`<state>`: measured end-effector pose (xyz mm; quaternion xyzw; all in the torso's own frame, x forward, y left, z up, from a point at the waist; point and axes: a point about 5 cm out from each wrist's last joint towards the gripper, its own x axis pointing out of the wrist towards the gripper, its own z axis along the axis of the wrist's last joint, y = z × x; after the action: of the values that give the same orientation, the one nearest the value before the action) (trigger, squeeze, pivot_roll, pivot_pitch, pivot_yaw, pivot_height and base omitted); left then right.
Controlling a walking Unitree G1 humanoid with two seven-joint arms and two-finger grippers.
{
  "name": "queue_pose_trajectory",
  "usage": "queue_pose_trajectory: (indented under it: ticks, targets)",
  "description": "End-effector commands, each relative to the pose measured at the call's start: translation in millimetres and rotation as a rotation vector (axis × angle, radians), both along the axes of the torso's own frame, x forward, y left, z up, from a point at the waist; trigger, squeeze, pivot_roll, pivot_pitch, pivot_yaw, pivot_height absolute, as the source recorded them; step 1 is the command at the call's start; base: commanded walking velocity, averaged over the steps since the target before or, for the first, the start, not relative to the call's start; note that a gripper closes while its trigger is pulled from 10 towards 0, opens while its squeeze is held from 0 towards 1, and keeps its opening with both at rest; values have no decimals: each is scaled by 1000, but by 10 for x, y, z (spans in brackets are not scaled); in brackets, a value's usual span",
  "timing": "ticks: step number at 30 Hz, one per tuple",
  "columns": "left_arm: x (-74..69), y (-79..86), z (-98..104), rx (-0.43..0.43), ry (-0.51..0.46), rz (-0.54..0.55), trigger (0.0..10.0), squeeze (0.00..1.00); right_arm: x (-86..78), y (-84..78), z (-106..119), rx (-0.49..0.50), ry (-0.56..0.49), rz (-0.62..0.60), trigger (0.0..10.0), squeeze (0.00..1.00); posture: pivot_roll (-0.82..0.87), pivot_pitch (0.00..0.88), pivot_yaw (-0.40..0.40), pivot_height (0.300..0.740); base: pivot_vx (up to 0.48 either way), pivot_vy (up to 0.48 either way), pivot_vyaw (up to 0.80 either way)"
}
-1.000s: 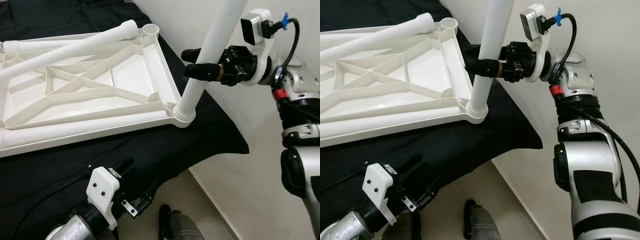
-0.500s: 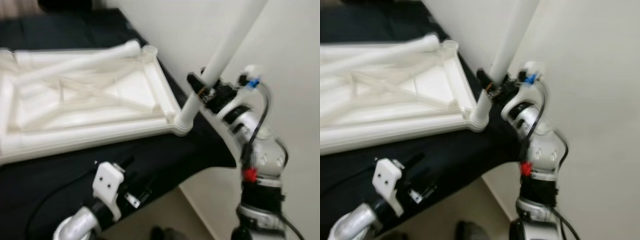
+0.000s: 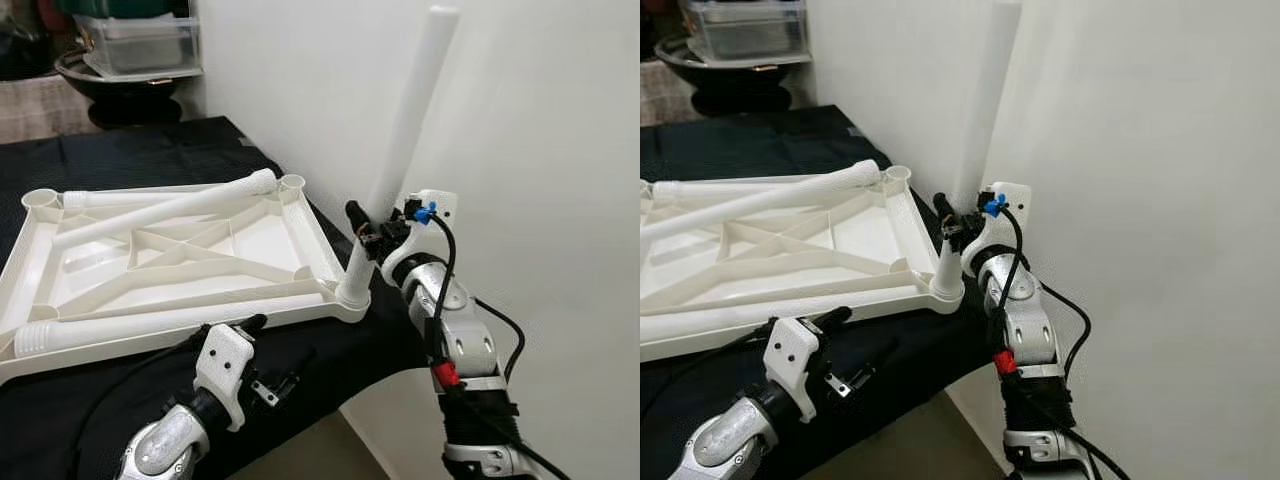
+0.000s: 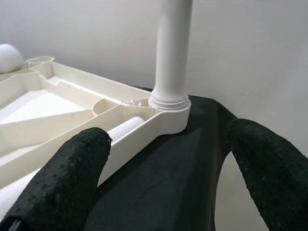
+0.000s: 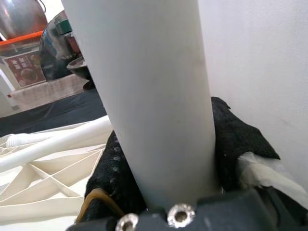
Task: Building children table
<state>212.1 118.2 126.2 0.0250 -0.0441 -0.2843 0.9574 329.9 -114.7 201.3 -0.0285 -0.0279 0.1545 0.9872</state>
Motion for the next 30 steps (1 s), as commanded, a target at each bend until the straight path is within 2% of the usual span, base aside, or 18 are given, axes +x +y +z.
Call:
queue_pose_trajectory:
  ticks: [1,2,3,5,9,10,11,12,13,14,16,18,19,22,24,25,30]
  targets:
    - [2,9,-31,3,3,5,10000,0,-55,85,-180,-75,93,76,10000,498,-11,21,-126,740,0,0,0]
    - [-12,8,-29,2,3,0,10000,0,-72,83,-107,-28,77,151,10000,1000,-12,30,-123,740,0,0,0]
    - [-12,8,-29,2,3,0,10000,0,-72,83,-107,-28,77,151,10000,1000,-12,30,-123,740,0,0,0]
    - [-20,2,-36,-2,0,-8,10000,0,-50,37,-20,31,46,255,10000,1000,-12,34,-121,740,0,0,0]
    - [-34,-4,-35,-5,-7,-12,10000,0,-41,4,20,26,27,335,10000,1000,-10,44,-119,740,0,0,0]
    - [-82,-3,1,-8,-9,-16,10000,0,-65,-76,109,-20,-6,501,10000,1000,16,116,-106,740,0,0,0]
    - [-82,-3,1,-8,-9,-16,10000,0,-65,-76,109,-20,-6,501,10000,1000,16,116,-106,740,0,0,0]
    - [-121,-4,30,-11,-11,-19,10000,0,-96,-142,178,-57,-27,619,10000,1000,19,121,-105,740,0,0,0]
    - [-121,-4,30,-11,-11,-19,10000,0,-96,-142,178,-57,-27,619,10000,1000,19,121,-105,740,0,0,0]
    - [-202,-2,84,-16,-14,-24,10000,0,-109,-339,303,-134,-36,813,10000,1000,32,155,-108,740,0,0,0]
    - [-236,-3,106,-19,-15,-25,10000,0,-118,-398,344,-146,-31,856,10000,1000,37,176,-108,740,0,0,0]
    - [-279,-3,130,-26,-11,-30,10000,0,-49,-563,435,-179,-1,924,10000,1000,43,194,-112,740,0,0,0]
    - [-279,-3,130,-26,-11,-30,10000,0,-49,-563,435,-179,-1,924,10000,1000,43,194,-112,740,0,0,0]
    - [-358,-9,170,-41,-2,-43,10000,0,70,-739,614,-203,11,973,10000,1000,57,230,-116,740,0,0,0]
    - [-373,-10,180,-42,-2,-44,10000,0,87,-756,642,-216,14,982,10000,1000,60,236,-116,740,0,0,0]
    - [-387,-11,188,-44,-1,-47,10000,0,121,-766,684,-237,11,983,10000,4,63,245,-116,740,0,0,0]
    - [-454,-20,234,-47,11,-51,10000,0,222,-801,926,-268,-35,1043,10000,0,75,267,-116,740,0,0,0]
